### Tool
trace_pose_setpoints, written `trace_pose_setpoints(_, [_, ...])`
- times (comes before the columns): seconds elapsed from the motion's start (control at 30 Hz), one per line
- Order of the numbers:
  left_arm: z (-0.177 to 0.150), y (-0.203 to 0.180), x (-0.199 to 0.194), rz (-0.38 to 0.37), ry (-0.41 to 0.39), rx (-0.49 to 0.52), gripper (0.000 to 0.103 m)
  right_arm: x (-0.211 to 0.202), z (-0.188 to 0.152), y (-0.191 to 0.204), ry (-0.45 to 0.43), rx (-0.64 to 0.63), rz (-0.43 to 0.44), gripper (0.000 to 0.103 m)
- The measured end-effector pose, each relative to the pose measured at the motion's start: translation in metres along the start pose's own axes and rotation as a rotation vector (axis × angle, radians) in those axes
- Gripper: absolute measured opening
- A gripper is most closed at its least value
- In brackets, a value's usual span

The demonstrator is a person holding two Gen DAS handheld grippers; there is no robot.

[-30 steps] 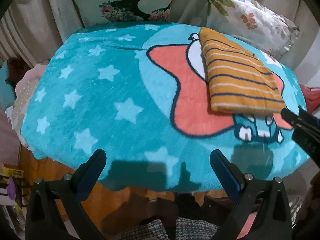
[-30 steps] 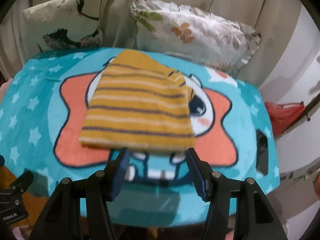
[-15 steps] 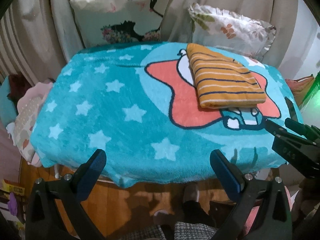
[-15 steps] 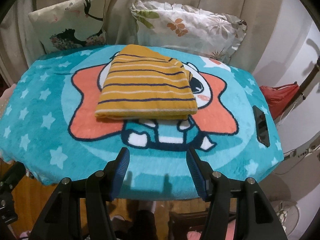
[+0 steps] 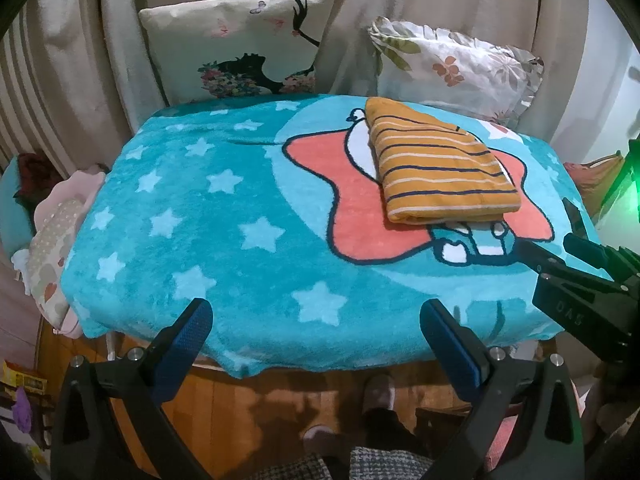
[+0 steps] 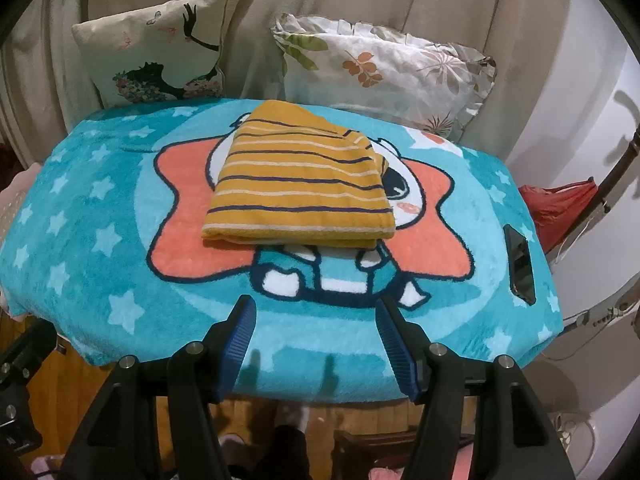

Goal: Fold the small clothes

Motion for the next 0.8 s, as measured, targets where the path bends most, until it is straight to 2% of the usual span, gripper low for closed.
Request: trace_pose_setpoints(0.8, [0.03, -0.058, 0.074, -0.028, 0.088, 0.004, 0.103, 0.068, 0.025, -0.051, 0.08, 0.001, -0.018, 0.068])
Point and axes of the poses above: each gripper's, at about its wrist camera, not at the fingertips, and x roughly the way its jaws point, y to its left, z to its top, the point moved 1 cm from there along x, roughly the way its jaws point, and after that the axes turned 13 degrees about -y, right-handed, at the moved point
